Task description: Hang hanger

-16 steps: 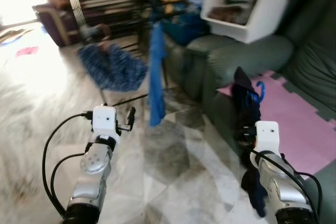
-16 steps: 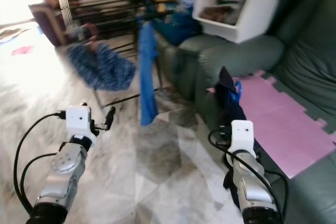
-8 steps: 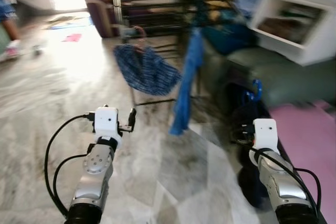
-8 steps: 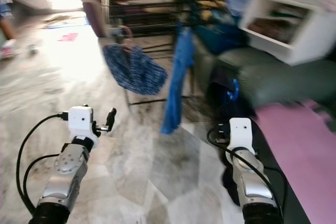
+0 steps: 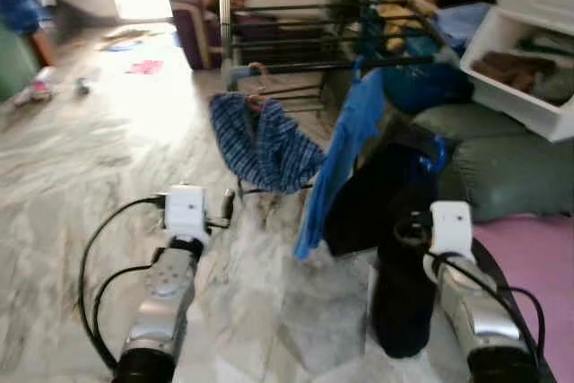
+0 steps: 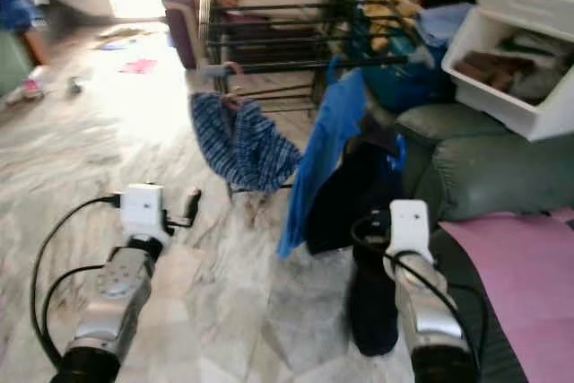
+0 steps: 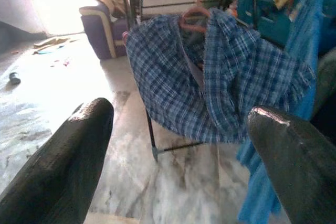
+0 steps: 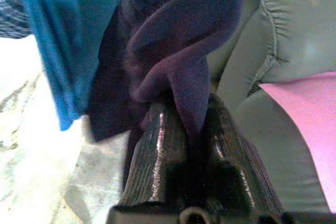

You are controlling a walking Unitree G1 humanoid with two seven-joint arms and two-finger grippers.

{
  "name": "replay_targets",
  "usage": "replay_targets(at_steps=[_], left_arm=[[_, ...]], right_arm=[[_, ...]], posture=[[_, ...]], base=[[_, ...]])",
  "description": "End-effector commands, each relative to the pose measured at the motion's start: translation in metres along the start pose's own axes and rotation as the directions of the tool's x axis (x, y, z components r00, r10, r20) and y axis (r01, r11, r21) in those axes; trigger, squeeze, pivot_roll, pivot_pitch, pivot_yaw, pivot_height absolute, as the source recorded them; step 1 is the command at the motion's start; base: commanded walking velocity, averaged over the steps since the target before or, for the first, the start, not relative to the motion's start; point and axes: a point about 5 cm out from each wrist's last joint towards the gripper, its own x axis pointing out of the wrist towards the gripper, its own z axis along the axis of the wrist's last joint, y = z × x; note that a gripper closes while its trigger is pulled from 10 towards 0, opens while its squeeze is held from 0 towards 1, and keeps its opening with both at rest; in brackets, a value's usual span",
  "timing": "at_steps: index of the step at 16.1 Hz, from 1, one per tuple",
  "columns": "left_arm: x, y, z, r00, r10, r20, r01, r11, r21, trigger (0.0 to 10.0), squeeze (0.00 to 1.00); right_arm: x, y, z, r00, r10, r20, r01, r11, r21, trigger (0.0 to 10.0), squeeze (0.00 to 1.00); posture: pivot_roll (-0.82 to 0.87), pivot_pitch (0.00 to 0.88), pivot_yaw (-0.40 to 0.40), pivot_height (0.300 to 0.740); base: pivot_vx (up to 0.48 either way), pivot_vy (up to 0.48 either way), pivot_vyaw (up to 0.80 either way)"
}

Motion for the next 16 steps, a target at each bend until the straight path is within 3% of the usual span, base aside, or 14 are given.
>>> replay_targets(at_steps=[1, 14, 16], left_arm=[[0.002, -0.01, 0.004, 1.0, -0.02, 0.008, 0.02, 1.0, -0.013, 10.0, 0.0], [-0.004, 0.006, -0.005, 0.997, 0.064, -0.048, -0.063, 0.998, 0.032, 10.0, 0.0], [-0.003, 0.005, -0.002, 0.997, 0.069, -0.029, -0.07, 0.997, -0.015, 10.0, 0.0]], right_arm=[[0.0, -0.008, 0.01, 0.999, -0.02, 0.037, 0.02, 1.0, 0.0, 10.0, 0.0], [0.003, -0.005, 0.01, 1.0, 0.022, 0.013, -0.021, 0.999, -0.043, 10.0, 0.0], [0.004, -0.007, 0.017, 0.998, 0.028, 0.05, -0.021, 0.991, -0.133, 10.0, 0.0]], posture=[[-0.02, 0.018, 0.008, 0.74], [-0.02, 0.041, 0.0, 0.74], [-0.02, 0.041, 0.001, 0.74]], base=[[0.458, 0.0, 0.0], [0.464, 0.0, 0.0], [0.48, 0.0, 0.0]])
